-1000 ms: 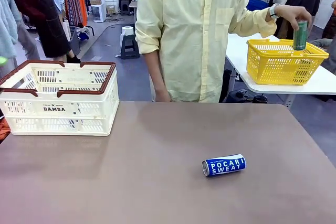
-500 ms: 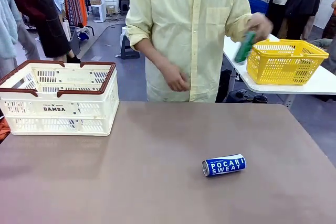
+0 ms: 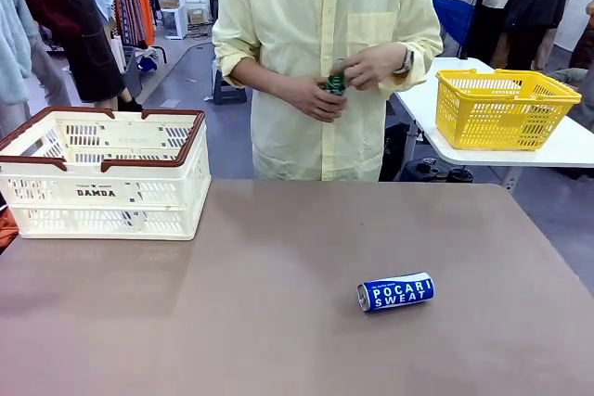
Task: Place the drinks into the Shopping basket.
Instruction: Pick up one drink and place it into the Shopping basket.
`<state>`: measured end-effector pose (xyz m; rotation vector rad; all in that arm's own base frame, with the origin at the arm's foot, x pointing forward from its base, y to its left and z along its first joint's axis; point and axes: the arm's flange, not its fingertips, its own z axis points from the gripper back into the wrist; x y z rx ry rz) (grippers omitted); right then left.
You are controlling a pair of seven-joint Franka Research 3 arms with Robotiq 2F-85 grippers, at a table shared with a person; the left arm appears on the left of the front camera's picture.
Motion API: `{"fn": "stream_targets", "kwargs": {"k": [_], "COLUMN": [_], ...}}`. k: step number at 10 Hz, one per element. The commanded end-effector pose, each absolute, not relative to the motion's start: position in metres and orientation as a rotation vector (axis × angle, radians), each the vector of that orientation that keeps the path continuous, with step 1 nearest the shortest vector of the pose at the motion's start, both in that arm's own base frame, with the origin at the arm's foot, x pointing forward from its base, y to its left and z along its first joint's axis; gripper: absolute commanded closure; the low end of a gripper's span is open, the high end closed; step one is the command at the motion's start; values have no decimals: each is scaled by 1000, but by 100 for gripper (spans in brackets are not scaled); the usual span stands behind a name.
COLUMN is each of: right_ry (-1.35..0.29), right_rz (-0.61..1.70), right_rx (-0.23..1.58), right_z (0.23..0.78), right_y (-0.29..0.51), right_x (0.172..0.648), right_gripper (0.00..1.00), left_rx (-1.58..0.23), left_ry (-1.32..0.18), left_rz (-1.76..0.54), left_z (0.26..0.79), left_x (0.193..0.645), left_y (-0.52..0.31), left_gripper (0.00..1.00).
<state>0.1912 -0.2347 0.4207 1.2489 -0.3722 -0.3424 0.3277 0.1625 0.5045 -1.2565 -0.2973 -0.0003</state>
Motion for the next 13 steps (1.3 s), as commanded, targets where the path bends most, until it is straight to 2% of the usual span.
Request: {"fn": "stream_targets", "kwargs": {"k": [1, 8, 9, 11, 13], "right_ry": [-406, -372, -309, -195, -129], "right_rz": [-325, -342, -230, -4, 171], "right_rx": [1267, 1249, 1043, 781, 462], "right_z": [425, 421, 447, 482, 489], "right_y": [-235, -235, -211, -142, -74], "right_x": [193, 191, 200, 249, 289], "right_gripper": [0, 0, 0, 0, 0], "left_rx": [-1252, -1252, -1252, -1252, -1252], "left_ry": [-289, -289, -289, -289, -289], "left_rz": [4, 4, 4, 4, 4], "left_z": [505, 505, 505, 505, 505], "left_x": [324, 324, 324, 324, 324], "left_y": [164, 164, 164, 164, 164], "left_gripper": [0, 0, 0, 0, 0]}}
